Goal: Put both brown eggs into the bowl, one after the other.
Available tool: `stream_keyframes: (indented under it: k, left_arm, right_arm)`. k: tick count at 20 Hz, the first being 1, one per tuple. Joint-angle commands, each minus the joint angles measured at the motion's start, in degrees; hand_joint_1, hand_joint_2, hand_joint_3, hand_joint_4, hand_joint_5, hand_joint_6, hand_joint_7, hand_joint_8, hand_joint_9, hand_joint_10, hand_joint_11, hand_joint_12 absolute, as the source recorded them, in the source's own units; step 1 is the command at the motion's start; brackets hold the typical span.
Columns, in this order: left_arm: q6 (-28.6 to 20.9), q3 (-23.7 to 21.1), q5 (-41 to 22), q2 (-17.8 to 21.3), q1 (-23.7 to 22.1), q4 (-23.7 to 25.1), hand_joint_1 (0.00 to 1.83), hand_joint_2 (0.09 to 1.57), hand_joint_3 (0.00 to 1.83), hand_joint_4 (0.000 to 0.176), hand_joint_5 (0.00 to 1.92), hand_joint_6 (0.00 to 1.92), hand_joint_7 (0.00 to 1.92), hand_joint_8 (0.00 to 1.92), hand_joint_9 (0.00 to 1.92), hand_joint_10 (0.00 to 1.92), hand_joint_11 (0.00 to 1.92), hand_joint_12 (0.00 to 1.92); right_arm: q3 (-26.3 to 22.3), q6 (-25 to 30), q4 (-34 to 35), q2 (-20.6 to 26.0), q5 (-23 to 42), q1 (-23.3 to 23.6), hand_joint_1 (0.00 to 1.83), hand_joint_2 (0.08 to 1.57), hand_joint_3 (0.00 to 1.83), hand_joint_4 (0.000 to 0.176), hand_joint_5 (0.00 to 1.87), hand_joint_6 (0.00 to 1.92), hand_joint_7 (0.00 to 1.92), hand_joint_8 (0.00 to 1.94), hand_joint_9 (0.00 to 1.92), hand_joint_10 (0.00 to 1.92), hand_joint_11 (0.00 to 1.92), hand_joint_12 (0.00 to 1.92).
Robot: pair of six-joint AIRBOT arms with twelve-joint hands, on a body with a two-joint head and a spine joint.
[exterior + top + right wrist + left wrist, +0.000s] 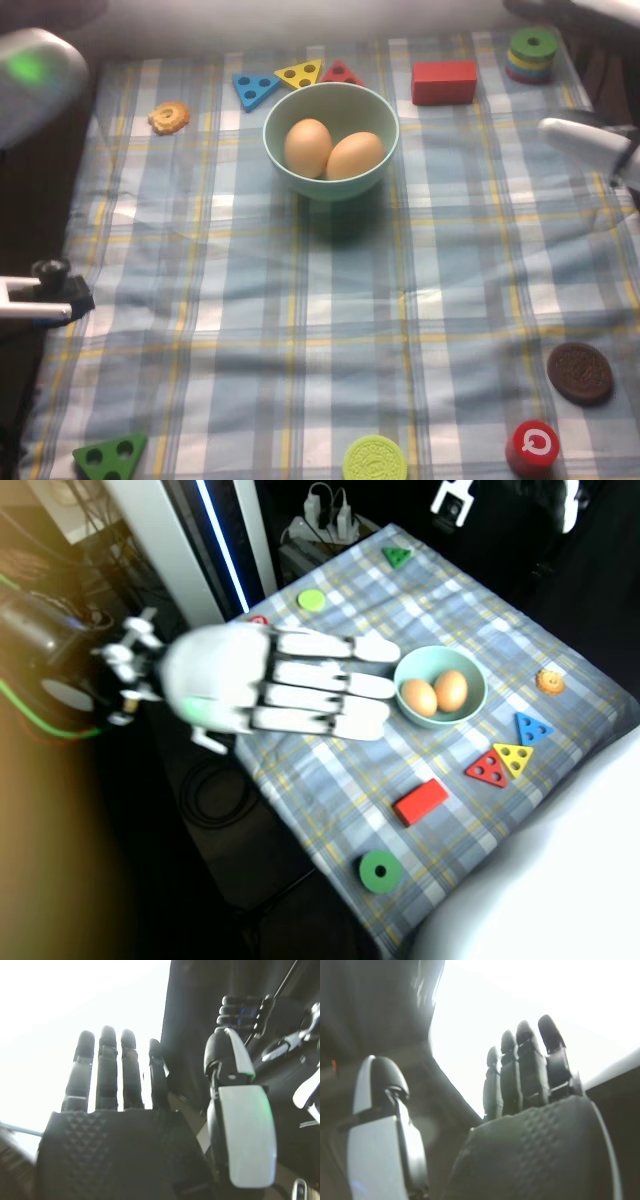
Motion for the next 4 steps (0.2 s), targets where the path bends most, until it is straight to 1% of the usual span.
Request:
stream_keyframes:
  k: [1,2,3,4]
  left_arm:
    - [-3.2,0.7,-9.8,-0.5,-0.3,-0.3,0.49,1.01,0.01,0.0,0.06,0.0,0.29,0.0,0.37,0.01,0.0,0.9]
    - [-4.5,1.1,-10.9,-0.9,-0.4,-0.1,0.41,1.09,0.01,0.0,0.03,0.0,0.29,0.0,0.41,0.01,0.0,0.96]
    - [-6.1,1.5,-12.4,-1.3,-0.5,0.3,0.47,1.08,0.0,0.027,0.04,0.0,0.28,0.0,0.43,0.01,0.01,0.84]
    - [-7.8,1.6,-12.8,-1.2,-0.9,1.1,0.34,1.19,0.01,0.047,0.3,0.02,0.3,0.0,0.44,0.0,0.03,0.7]
  right_arm:
    - [-0.5,0.3,2.3,0.9,12.2,-0.8,0.66,1.31,0.0,0.041,0.33,0.0,0.47,0.01,0.49,0.01,0.26,0.27]
    - [-0.9,0.3,2.5,1.2,13.8,-1.8,0.59,1.33,0.0,0.014,0.33,0.0,0.51,0.0,0.55,0.0,0.32,0.34]
    - [-1.4,0.3,2.5,1.5,15.6,-2.5,0.58,1.35,0.0,0.0,0.23,0.0,0.53,0.0,0.58,0.0,0.34,0.43]
    - [-2.0,0.3,2.0,1.8,17.3,-3.3,0.77,1.32,0.0,0.058,0.19,0.01,0.38,0.0,0.39,0.0,0.16,0.38]
